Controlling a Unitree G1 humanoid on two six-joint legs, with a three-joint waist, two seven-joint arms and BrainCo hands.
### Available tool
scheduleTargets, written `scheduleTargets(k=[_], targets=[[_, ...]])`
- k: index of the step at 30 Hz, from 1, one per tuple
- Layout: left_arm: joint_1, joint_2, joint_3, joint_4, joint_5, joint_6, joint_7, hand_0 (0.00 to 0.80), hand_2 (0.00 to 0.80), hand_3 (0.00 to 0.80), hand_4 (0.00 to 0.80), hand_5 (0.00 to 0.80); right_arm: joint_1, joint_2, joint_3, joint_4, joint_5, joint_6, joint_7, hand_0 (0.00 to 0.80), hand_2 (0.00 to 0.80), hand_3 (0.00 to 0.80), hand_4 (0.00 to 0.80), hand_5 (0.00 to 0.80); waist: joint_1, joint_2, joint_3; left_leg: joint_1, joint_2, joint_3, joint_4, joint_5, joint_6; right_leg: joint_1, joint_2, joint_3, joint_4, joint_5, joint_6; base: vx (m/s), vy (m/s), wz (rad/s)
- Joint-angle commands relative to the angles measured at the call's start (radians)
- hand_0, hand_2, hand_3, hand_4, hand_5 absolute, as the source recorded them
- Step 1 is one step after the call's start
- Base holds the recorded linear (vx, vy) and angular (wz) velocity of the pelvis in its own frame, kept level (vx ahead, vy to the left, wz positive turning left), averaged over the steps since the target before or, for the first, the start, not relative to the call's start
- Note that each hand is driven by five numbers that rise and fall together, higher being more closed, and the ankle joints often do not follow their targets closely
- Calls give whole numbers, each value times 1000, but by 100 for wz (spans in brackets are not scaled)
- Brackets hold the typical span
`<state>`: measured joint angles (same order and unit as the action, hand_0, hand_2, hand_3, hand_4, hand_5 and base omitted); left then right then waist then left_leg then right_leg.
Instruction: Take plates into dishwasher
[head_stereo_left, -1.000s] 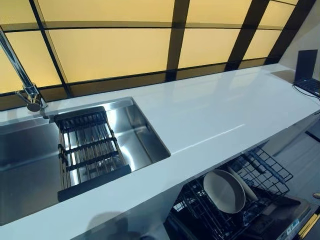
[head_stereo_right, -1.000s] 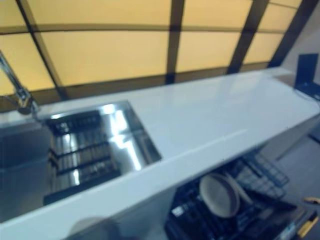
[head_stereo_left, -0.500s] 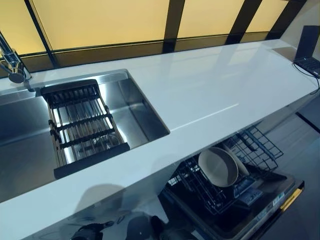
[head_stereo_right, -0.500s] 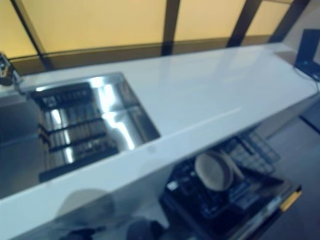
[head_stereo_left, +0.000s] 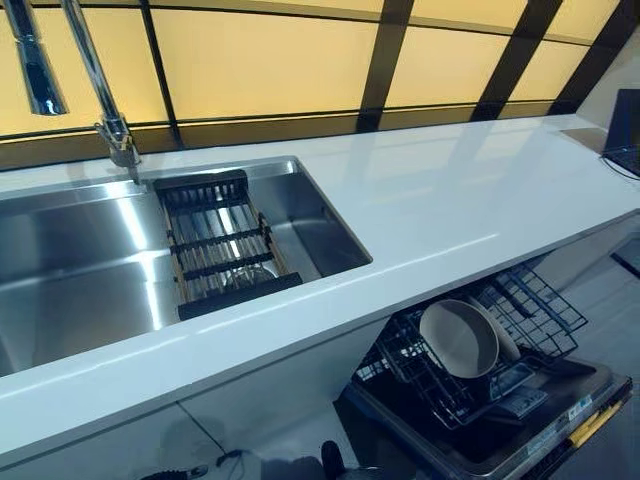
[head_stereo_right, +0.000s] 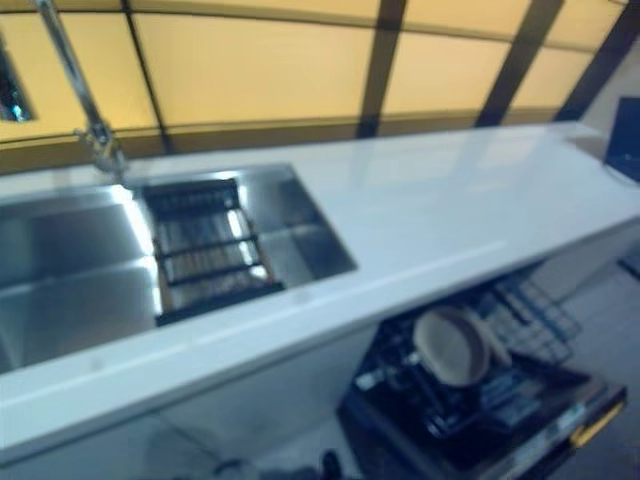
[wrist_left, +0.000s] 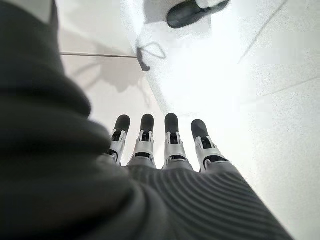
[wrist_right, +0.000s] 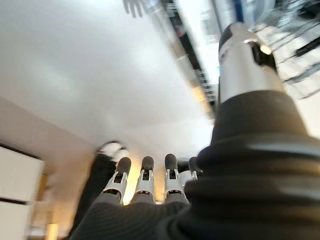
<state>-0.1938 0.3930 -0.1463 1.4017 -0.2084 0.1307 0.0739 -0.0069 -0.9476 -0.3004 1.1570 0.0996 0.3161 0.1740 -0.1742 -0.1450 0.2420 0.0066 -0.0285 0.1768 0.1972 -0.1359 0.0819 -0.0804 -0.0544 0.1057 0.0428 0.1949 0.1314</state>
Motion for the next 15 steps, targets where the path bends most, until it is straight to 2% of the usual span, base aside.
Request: scheduleTargets(k=[1, 4, 7, 9, 10, 12, 15], targets=[[19, 37, -17, 5, 43, 35, -31, 0, 0, 0, 0, 0, 37, -11, 2, 10, -4, -11, -60, 0, 0, 0, 0, 0, 22, 42, -63, 76, -4, -60, -137, 11, 46, -81, 41, -36, 154, -37, -58, -125, -37, -1], [53, 23, -3, 38, 45, 39, -34, 0, 0, 0, 0, 0, 32, 51, -4, 66, 30, -44, -102, 0, 0, 0, 0, 0, 52, 63, -99, 53, 12, -93, -141, 18, 48, 10, -4, -43, 138, -93, -81, -101, -95, -6], [86, 21, 19, 63, 49, 35, -28, 0, 0, 0, 0, 0, 15, 119, 19, 102, 94, -52, -119, 0, 0, 0, 0, 0, 87, 60, -124, 29, 15, -131, -123, 4, 52, 60, -38, -17, 62, -95, -77, -81, -195, -35], [90, 29, 33, 61, 50, 37, -16, 0, 0, 0, 0, 0, -5, 169, 43, 99, 140, -57, -130, 0, 0, 0, 0, 0, 103, 50, -124, 5, 32, -133, -85, -12, 50, 69, -59, 1, 12, -87, -69, -167, -333, -45], [82, 38, 39, 58, 47, 38, -11, 0, 0, 0, 0, 0, -18, 191, 60, 95, 160, -61, -143, 0, 0, 0, 0, 0, 106, 44, -119, -13, 46, -130, -57, -22, 48, 58, -60, 15, 10, -85, -67, -232, -435, -26], [41, 64, 43, 50, 36, 42, -12, 0, 0, 0, 0, 0, -36, 238, 99, 85, 257, -77, -178, 0, 0, 0, 0, 0, 108, 28, -90, -68, 76, -137, 28, -46, 38, 34, -38, 40, 41, -125, -60, -250, -505, -5], [2, 64, 28, 35, 4, 33, -7, 0, 0, 0, 0, 0, -38, 281, 118, 73, 333, -112, -206, 0, 0, 0, 0, 0, 107, 21, -65, -95, 99, -151, 59, -35, 21, 30, -31, 5, 57, -151, -56, -166, -362, 41]])
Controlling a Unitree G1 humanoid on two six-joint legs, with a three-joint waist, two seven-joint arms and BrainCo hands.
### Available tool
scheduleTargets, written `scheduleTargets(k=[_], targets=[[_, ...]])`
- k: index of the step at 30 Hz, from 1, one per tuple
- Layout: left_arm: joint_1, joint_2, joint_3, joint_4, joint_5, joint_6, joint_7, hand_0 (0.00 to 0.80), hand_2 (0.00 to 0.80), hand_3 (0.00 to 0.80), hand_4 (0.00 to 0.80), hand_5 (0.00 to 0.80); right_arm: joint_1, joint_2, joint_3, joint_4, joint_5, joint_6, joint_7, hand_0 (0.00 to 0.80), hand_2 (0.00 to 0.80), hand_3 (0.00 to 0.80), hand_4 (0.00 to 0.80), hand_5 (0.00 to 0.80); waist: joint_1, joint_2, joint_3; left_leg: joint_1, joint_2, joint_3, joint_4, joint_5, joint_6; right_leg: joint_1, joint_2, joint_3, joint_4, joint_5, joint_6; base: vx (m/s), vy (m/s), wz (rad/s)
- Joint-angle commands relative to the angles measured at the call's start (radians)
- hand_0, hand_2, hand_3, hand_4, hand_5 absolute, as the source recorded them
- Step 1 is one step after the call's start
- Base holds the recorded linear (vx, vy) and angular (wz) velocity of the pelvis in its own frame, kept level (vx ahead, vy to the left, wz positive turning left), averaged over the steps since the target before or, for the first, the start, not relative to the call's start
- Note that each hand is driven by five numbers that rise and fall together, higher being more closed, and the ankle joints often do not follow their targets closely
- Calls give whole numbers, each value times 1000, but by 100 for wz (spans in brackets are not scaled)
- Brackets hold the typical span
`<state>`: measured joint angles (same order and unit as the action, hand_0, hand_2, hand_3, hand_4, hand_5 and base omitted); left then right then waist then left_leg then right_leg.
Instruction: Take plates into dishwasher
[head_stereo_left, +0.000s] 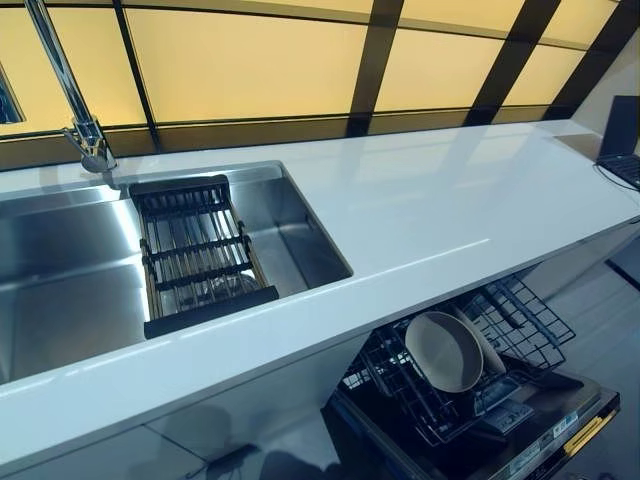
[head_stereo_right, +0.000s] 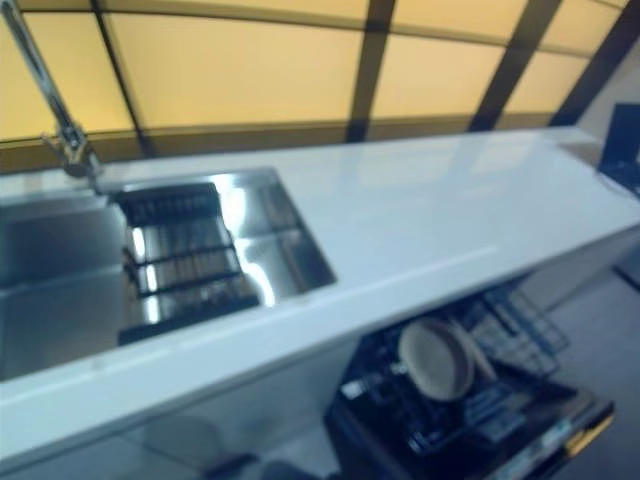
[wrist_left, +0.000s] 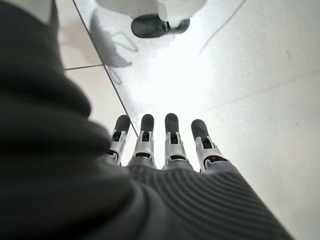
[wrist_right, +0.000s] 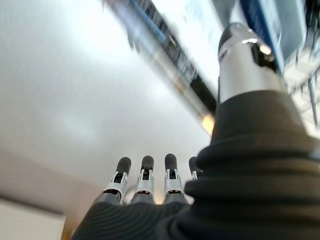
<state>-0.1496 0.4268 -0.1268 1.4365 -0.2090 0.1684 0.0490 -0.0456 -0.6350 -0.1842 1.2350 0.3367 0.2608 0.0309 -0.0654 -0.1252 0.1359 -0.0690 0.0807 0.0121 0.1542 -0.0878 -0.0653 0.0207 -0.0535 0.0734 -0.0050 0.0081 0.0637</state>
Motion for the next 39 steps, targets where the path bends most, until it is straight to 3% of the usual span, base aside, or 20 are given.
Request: scheduleTargets(k=[1, 5, 9, 14, 17, 18, 22, 23, 25, 28, 33, 36, 37, 39], targets=[[-58, 15, -3, -12, -2, -27, 5, 0, 0, 0, 0, 0, -1, 4, 1, -12, 170, -79, -75, 0, 0, 0, 0, 0, -9, 10, 56, 2, -3, 12, 66, -58, 160, -73, -25, 19, 121, 19, 9, -168, -410, 50], [-63, -33, -46, -39, -8, -64, 5, 0, 0, 0, 0, 0, -18, 45, -10, -30, 271, -85, -82, 0, 0, 0, 0, 0, -15, 29, 65, 31, 1, -19, -35, 4, 133, -62, -13, -15, 114, -13, -10, -118, -290, 26], [-81, -62, -74, -56, -29, -64, 26, 0, 0, 0, 0, 0, -59, 57, 21, 10, 242, -92, -100, 0, 0, 0, 0, 0, -13, 54, 74, 35, 4, -38, -116, 54, 107, -76, -2, -52, 132, -54, -34, -162, -207, 16], [-55, -61, -83, -54, -46, -72, 46, 0, 0, 0, 0, 0, -66, 64, 60, 42, 238, -83, -130, 0, 0, 0, 0, 0, -8, 76, 82, 47, 29, -56, -203, 131, 73, -88, 32, -127, 193, -129, -87, -138, -268, 16], [-32, -74, -76, -56, -43, -90, 43, 0, 0, 0, 0, 0, -61, 55, 46, 56, 252, -71, -121, 0, 0, 0, 0, 0, -14, 89, 89, 0, 48, -54, -241, 220, 39, -59, 56, -153, 154, -115, -111, -151, -221, 34], [-34, -84, -75, -60, -46, -92, 43, 0, 0, 0, 0, 0, -66, 58, 44, 61, 274, -74, -126, 0, 0, 0, 0, 0, -17, 91, 93, -18, 43, -42, -241, 223, 39, -52, 59, -152, 140, -105, -112, -203, -128, 45], [-66, -120, -81, -75, -43, -86, 25, 0, 0, 0, 0, 0, -97, 75, 33, 88, 290, -102, -197, 0, 0, 0, 0, 0, -16, 93, 97, -45, -36, 7, -19, 61, 83, -52, 25, -132, 85, -65, -95, -185, 28, 17], [-70, -123, -88, -82, -51, -80, 24, 0, 0, 0, 0, 0, -110, 72, 33, 86, 291, -90, -210, 0, 0, 0, 0, 0, -19, 103, 95, -20, -44, 15, -30, 45, 91, -70, 25, -133, 96, -65, -91, -205, 136, -5], [-81, -123, -97, -82, -48, -77, 27, 0, 0, 0, 0, 0, -118, 73, 36, 87, 307, -90, -234, 0, 0, 0, 0, 0, -28, 119, 94, 20, -50, 20, -108, 61, 95, -94, 41, -136, 115, -70, -90, -172, 89, -25], [-82, -116, -109, -76, -32, -85, 33, 0, 0, 0, 0, 0, -104, 55, 19, 107, 278, -3, -272, 0, 0, 0, 0, 0, -37, 119, 97, 18, -65, 8, -105, 61, 93, -94, 46, -136, 116, -64, -91, -138, 55, -6], [-55, -94, -102, -90, -21, -83, 25, 0, 0, 0, 0, 0, -76, 13, 42, 126, 186, 48, -110, 0, 0, 0, 0, 0, -27, 114, 93, 49, -84, -22, -143, 69, 96, -68, 46, -133, 87, -46, -79, -50, 76, 4], [-50, -80, -93, -87, -29, -80, 20, 0, 0, 0, 0, 0, -65, 1, 58, 109, 143, -5, 19, 0, 0, 0, 0, 0, -26, 109, 92, 58, -91, -27, -145, 64, 103, -61, 43, -127, 78, -40, -77, -21, 104, 0], [-45, -78, -88, -90, -30, -80, 17, 0, 0, 0, 0, 0, -70, -1, 68, 72, 158, -39, 30, 0, 0, 0, 0, 0, -25, 106, 90, 60, -92, -24, -140, 58, 105, -58, 42, -123, 77, -39, -77, 15, 112, 1], [-38, -80, -81, -91, -29, -85, 12, 0, 0, 0, 0, 0, -76, 3, 73, 8, 154, -39, -12, 0, 0, 0, 0, 0, -25, 99, 88, 59, -93, -17, -127, 46, 112, -57, 41, -110, 81, -41, -78, 15, 111, -5]])
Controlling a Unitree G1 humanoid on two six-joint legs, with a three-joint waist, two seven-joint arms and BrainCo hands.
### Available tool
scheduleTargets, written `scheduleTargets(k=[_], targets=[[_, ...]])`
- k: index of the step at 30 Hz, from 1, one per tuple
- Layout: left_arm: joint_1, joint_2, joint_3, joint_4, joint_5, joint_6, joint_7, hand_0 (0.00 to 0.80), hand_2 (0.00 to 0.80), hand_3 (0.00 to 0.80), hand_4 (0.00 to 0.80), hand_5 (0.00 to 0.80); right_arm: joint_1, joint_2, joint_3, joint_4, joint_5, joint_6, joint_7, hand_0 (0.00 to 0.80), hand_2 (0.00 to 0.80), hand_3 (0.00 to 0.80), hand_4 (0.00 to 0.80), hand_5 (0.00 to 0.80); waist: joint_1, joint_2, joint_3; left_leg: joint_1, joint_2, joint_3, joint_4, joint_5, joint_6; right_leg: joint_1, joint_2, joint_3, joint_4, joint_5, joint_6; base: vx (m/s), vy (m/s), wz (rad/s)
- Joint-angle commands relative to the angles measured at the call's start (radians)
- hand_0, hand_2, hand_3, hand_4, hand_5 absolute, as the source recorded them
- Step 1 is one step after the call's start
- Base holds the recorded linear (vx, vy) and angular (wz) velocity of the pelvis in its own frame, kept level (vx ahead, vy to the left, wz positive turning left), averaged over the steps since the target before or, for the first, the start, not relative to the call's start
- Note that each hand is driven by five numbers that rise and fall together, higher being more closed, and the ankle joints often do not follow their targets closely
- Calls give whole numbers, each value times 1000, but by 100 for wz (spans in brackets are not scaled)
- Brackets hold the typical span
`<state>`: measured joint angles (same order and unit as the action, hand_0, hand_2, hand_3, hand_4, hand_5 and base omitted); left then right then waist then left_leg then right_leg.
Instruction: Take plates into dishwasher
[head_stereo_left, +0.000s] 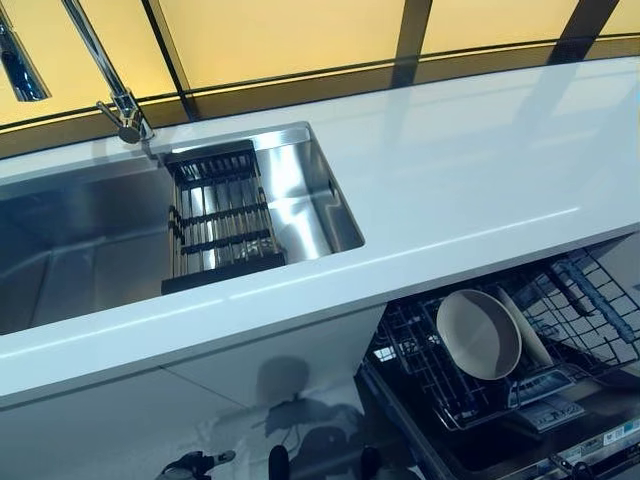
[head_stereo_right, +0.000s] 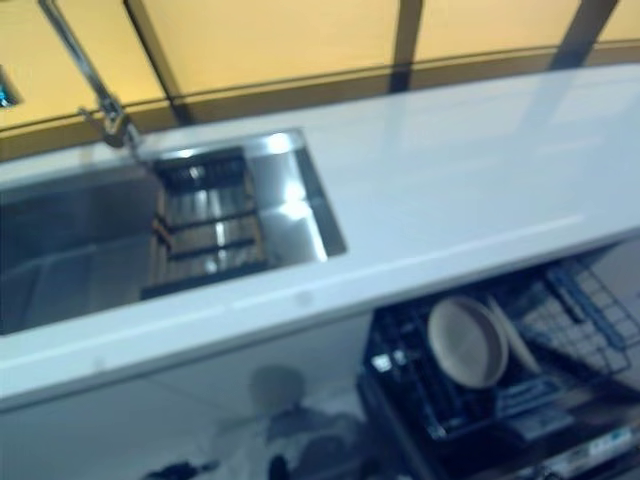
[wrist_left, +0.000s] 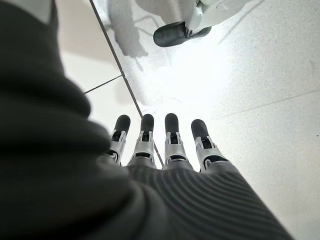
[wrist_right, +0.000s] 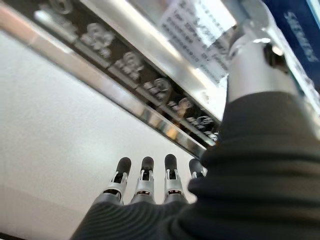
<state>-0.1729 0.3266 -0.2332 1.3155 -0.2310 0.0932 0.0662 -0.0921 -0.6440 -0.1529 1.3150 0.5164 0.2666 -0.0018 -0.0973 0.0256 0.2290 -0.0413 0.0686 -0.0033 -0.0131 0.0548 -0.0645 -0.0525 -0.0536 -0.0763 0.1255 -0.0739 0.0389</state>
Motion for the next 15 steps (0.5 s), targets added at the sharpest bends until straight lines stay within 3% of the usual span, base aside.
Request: scheduleTargets(k=[1, 5, 9, 13, 15], targets=[[-17, 18, 29, 33, -5, -13, -6, 0, 0, 0, 0, 0, -30, 15, 47, -88, -70, -53, -17, 0, 0, 0, 0, 0, 6, -56, -6, 29, -80, 5, 44, -100, 114, 14, 41, 45, -50, 43, -52, 11, 110, -9], [-32, 10, 15, 29, -14, -5, -10, 0, 0, 0, 0, 0, -40, 8, 66, -60, -213, -40, -171, 0, 0, 0, 0, 0, 6, -69, -13, 26, -75, 29, 54, -113, 121, 15, 38, 62, -60, 51, -45, 23, 112, -5], [-38, -13, -20, 28, -36, -14, -6, 0, 0, 0, 0, 0, -64, 7, 112, -18, -417, -3, -439, 0, 0, 0, 0, 0, 19, -76, -10, 23, -78, 45, 67, -127, 137, 15, 29, 76, -64, 66, -28, 38, 151, 3], [-16, -25, -40, 14, -53, -32, -1, 0, 0, 0, 0, 0, -86, 81, 154, -66, -394, -30, -556, 0, 0, 0, 0, 0, 32, -65, -6, 25, -84, 48, 71, -137, 148, 19, 16, 89, -79, 83, -13, 43, 142, 3], [-9, -27, -41, 10, -54, -36, 0, 0, 0, 0, 0, 0, -85, 129, 175, -92, -370, -19, -547, 0, 0, 0, 0, 0, 35, -60, -9, 20, -86, 51, 77, -144, 153, 18, 10, 98, -85, 85, -8, 32, 96, 1]])
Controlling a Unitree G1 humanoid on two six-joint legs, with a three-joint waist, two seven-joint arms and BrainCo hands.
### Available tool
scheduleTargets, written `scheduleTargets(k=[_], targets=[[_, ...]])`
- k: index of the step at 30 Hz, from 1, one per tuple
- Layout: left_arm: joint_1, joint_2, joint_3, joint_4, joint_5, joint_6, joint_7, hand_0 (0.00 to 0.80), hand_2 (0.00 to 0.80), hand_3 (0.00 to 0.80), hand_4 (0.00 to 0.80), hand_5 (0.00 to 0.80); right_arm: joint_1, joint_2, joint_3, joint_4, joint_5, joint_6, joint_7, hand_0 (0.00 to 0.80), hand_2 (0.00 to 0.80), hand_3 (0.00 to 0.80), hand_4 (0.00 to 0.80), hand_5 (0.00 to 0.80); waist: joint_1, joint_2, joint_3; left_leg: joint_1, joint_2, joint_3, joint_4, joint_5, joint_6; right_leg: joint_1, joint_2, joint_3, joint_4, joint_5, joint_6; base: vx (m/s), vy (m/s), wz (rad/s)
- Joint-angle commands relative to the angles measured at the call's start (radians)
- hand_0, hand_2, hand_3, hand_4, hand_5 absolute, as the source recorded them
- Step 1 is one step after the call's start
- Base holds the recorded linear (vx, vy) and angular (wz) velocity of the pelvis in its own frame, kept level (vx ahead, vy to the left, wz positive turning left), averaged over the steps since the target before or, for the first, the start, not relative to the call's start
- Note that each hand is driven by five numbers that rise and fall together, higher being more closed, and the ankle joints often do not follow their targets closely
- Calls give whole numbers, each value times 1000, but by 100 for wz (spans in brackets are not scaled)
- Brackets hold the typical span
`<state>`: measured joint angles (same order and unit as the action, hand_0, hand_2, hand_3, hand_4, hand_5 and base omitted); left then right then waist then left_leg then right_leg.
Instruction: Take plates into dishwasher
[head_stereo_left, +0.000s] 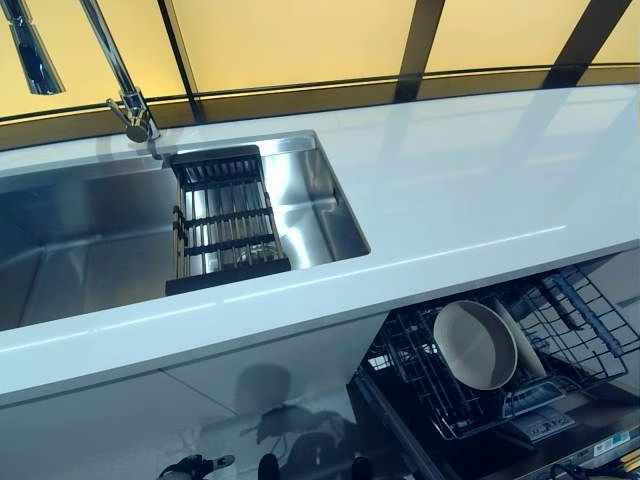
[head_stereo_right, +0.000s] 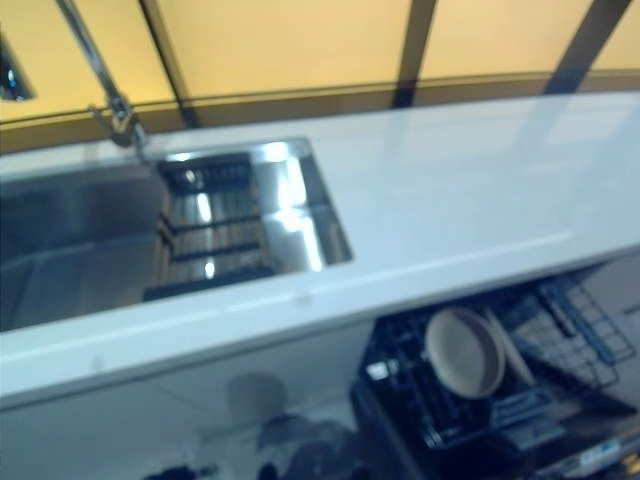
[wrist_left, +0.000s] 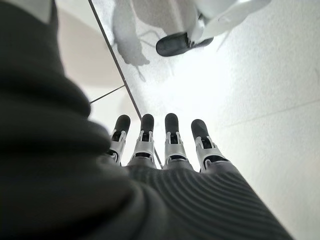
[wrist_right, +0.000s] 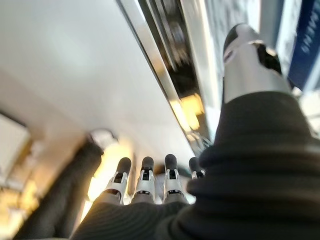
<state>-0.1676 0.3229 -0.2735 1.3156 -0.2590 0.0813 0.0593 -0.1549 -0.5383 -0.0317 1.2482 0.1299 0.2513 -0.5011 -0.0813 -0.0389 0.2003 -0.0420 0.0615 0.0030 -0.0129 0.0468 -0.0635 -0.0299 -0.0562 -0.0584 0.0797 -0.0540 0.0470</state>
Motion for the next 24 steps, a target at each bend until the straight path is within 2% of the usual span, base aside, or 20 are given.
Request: scheduleTargets(k=[1, 3, 5, 7, 8, 10, 13, 16, 18, 21, 24], targets=[[-15, -24, -2, 9, -29, -22, 8, 0, 0, 0, 0, 0, -19, 44, 63, -24, 49, -1, -20, 0, 0, 0, 0, 0, 20, 7, 18, 19, -80, 45, 78, -138, 154, -6, 11, 83, -40, 66, -15, 26, 72, -2], [-19, -22, -2, 7, -23, -10, 10, 0, 0, 0, 0, 0, -17, 117, 79, 3, 159, 19, 12, 0, 0, 0, 0, 0, 25, 15, 14, 16, -84, 46, 80, -141, 159, -8, 5, 89, -44, 68, -11, 32, 52, -5], [-19, -21, 5, 12, -9, -8, 7, 0, 0, 0, 0, 0, -16, 149, 79, 56, 164, 70, 27, 0, 0, 0, 0, 0, 30, 23, 9, 13, -88, 46, 89, -148, 163, -8, 1, 93, -43, 67, -9, 38, 23, -2], [-19, -24, 4, 15, -3, -10, 7, 0, 0, 0, 0, 0, -15, 157, 81, 113, 139, 130, 44, 0, 0, 0, 0, 0, 34, 29, 7, 13, -90, 48, 100, -154, 165, -6, -3, 95, -40, 67, -8, 53, 10, 2], [-11, -29, 4, 14, 6, -16, 5, 0, 0, 0, 0, 0, -11, 162, 83, 160, 106, 189, 56, 0, 0, 0, 0, 0, 40, 38, 6, 16, -92, 48, 111, -159, 167, 0, -7, 95, -35, 65, -7, 69, 4, 4], [-3, -31, 3, 7, 22, -13, 2, 0, 0, 0, 0, 0, -3, 161, 98, 229, 28, 261, 88, 0, 0, 0, 0, 0, 49, 52, 8, 20, -97, 45, 128, -166, 168, 10, -16, 88, -29, 65, -3, 81, -4, 7], [21, -32, 7, -1, 40, -11, -1, 0, 0, 0, 0, 0, 12, 164, 98, 245, 40, 326, 72, 0, 0, 0, 0, 0, 55, 67, 6, 28, -102, 32, 146, -173, 167, 27, -26, 84, -24, 63, 1, 87, -12, 19], [37, -20, 17, -11, 45, 0, -20, 0, 0, 0, 0, 0, 39, 155, 75, 254, 59, 420, 138, 0, 0, 0, 0, 0, 51, 79, -5, 35, -102, 27, 151, -176, 164, 36, -32, 85, -22, 57, 4, 83, -15, 12], [39, -21, 20, -16, 41, 10, -24, 0, 0, 0, 0, 0, 56, 154, 61, 274, 35, 435, 171, 0, 0, 0, 0, 0, 46, 84, -9, 42, -100, 27, 147, -176, 162, 38, -33, 86, -19, 53, 6, 77, -21, 2], [47, -32, 25, -22, 45, 16, -23, 0, 0, 0, 0, 0, 77, 156, 45, 271, 73, 401, 175, 0, 0, 0, 0, 0, 37, 91, -11, 54, -99, 25, 140, -175, 160, 44, -33, 94, -19, 50, 5, 68, -15, 1], [53, -43, 29, -23, 43, 19, -18, 0, 0, 0, 0, 0, 90, 166, 32, 252, 97, 316, 136, 0, 0, 0, 0, 0, 28, 94, -12, 62, -97, 29, 128, -172, 158, 43, -31, 101, -19, 50, 5, 55, 4, 0]])
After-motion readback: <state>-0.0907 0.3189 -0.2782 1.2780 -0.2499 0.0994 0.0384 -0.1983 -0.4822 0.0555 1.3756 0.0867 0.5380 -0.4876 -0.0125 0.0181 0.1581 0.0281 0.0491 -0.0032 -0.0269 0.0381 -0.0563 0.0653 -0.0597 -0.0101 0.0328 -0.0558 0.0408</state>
